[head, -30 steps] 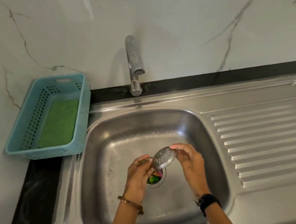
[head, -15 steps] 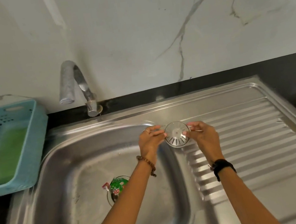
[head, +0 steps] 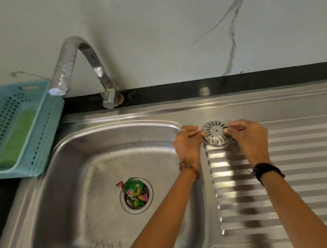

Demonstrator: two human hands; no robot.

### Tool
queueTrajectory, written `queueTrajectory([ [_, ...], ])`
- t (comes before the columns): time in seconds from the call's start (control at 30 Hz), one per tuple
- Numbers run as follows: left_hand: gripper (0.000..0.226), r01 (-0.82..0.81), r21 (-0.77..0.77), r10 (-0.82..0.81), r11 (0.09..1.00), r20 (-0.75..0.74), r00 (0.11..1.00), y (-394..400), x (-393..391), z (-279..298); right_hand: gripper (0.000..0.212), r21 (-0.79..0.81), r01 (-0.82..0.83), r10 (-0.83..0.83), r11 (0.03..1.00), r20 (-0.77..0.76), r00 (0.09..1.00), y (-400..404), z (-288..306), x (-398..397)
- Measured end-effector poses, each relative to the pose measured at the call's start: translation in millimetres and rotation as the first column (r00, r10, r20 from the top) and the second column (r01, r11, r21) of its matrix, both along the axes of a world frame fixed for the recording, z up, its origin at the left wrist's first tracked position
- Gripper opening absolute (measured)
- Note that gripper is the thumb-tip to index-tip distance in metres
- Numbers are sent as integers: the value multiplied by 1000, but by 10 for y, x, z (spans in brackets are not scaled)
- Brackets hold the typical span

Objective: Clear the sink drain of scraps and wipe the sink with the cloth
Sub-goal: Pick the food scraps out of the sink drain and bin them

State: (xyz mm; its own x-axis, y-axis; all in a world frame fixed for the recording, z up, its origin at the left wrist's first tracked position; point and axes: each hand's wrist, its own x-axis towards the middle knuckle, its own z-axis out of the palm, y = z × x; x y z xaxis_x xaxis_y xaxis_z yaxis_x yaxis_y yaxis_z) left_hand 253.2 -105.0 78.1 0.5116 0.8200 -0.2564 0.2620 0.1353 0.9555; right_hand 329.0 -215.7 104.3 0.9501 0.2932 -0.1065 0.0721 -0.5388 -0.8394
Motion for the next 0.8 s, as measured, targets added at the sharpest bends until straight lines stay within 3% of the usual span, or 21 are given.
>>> queueTrajectory([
  [0.13, 9, -32, -28, 31, 999, -18, 999, 108, -274, -52, 18, 58, 33, -41, 998, 136, 990, 102, 208, -258],
  [0.2, 5, -39, -4, 38, 999, -123, 992, 304, -622, -163, 5, 87, -62, 46, 994, 177, 983, 297, 272, -594],
  [0.3, 3, -106, 16, 106, 994, -254, 961, 686, -1277, -373, 8, 128, -290, 295, 948, -21, 955, 663, 121, -1193],
  [0.37, 4, -157, 51, 165, 986, -372, 913, 979, -1675, -520, 13, 101, -344, 358, 934, -221, 907, 913, -148, -1531],
  [0.47, 14, -198, 30, 185, 980, -507, 842, 1319, -2040, -731, 18, 123, -177, 215, 977, -622, 753, 1217, -628, -1835],
  [0.53, 26, -147, 39, 140, 988, -607, 782, 1457, -2152, -858, 20, 47, -110, 108, 993, -741, 663, 1382, -915, -1948],
  [0.7, 40, 18, -48, -45, 999, -644, 763, 1536, -2120, -1135, 23, -125, -48, -57, 991, -723, 688, 1633, -1403, -2104],
  [0.8, 26, 97, -33, -96, 995, -626, 773, 1510, -2094, -1278, 22, -161, 50, -148, 986, -688, 710, 1732, -1540, -2154],
])
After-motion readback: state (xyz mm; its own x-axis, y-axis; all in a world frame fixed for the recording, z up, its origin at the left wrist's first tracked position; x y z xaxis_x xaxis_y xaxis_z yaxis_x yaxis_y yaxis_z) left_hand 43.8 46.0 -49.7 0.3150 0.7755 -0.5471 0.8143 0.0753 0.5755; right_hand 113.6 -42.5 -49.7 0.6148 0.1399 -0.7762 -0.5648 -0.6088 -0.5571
